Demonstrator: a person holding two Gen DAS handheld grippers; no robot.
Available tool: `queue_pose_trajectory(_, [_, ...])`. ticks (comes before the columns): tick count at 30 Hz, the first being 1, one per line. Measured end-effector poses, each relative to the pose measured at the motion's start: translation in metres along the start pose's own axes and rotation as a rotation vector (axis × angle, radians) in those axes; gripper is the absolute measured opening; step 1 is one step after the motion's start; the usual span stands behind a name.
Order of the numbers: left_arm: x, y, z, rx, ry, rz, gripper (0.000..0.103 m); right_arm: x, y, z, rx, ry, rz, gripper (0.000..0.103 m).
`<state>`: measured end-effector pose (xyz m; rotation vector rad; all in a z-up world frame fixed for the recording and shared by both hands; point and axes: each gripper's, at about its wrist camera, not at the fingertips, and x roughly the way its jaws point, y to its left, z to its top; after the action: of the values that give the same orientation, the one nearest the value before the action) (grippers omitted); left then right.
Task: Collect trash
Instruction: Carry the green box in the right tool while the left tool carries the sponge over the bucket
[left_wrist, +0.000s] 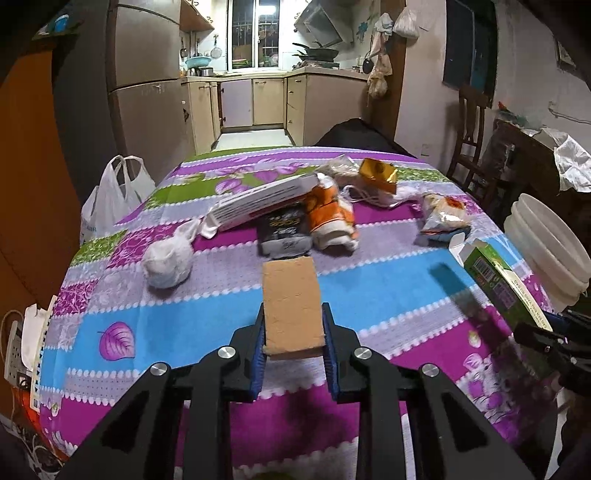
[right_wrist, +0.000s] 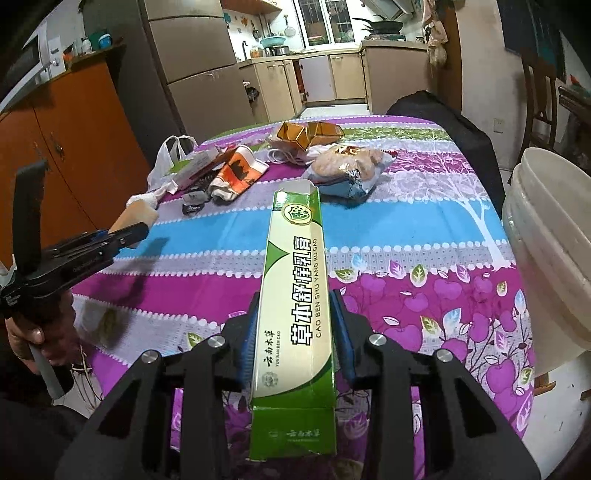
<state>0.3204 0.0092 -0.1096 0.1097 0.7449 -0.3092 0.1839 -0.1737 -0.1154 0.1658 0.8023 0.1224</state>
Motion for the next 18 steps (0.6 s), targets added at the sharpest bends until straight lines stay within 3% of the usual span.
queue_pose_trajectory(10, [0.006, -0.043, 0.039, 0.061, -0.017, -0.027, 0.027, -0.027, -0.011, 0.016, 0.017, -0.052, -0.007, 0.034])
queue_pose_trajectory(18, [0.005, -0.109, 0.090, 0.175, -0.080, -0.073, 0.027, -0.069, -0.051, 0.057, 0.053, -0.136, -0.075, 0.034])
